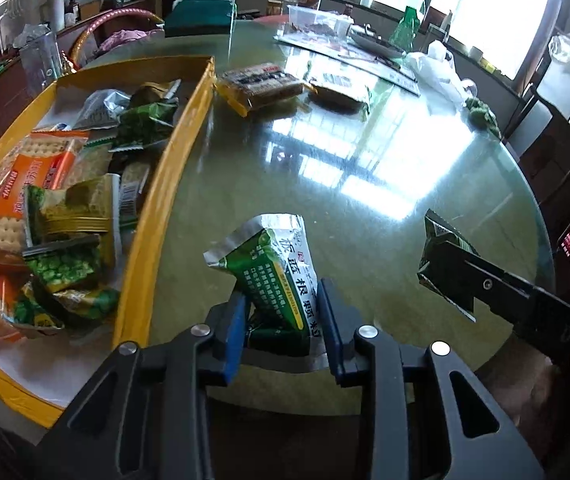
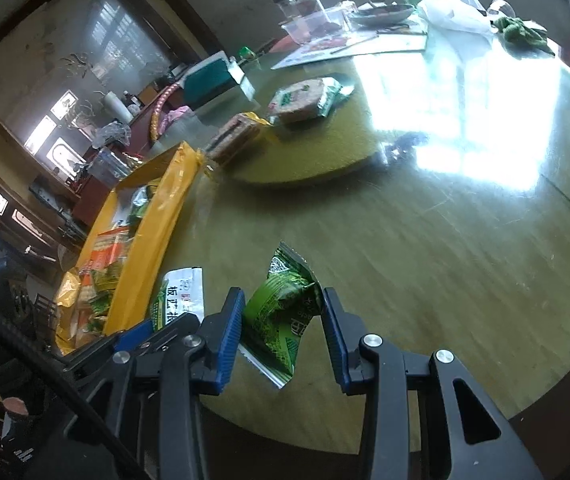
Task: Organize snacks
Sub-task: 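Carry both packs into the yellow tray and open both tools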
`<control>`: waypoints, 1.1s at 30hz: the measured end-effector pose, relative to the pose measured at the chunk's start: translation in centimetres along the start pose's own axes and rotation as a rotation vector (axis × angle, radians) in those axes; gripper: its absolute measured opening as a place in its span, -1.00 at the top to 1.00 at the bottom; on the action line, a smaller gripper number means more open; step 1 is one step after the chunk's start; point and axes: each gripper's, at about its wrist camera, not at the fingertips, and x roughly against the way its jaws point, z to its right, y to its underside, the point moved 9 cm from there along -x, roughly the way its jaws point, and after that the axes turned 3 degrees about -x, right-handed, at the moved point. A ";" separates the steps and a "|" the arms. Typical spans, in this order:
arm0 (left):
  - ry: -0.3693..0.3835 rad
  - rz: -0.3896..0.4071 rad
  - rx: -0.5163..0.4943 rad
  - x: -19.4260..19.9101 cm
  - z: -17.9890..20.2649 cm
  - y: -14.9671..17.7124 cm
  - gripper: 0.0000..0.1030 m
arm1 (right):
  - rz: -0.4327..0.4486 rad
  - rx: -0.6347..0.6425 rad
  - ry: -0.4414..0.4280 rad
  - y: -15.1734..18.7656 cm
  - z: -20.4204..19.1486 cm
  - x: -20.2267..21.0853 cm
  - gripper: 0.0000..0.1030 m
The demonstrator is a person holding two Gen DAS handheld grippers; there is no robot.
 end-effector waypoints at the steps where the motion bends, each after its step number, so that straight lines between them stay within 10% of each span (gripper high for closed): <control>1: 0.005 0.004 0.007 0.2 -0.1 -0.1 0.32 | 0.004 0.005 0.003 0.0 -0.2 0.1 0.25; 19: 0.058 0.140 0.120 6.8 -3.2 -2.4 0.33 | 0.052 0.068 -0.062 -1.1 -4.6 1.5 0.25; 33: -0.084 0.258 0.272 11.2 -14.8 -5.6 0.35 | -0.004 0.248 -0.197 -2.0 -15.0 -1.9 0.25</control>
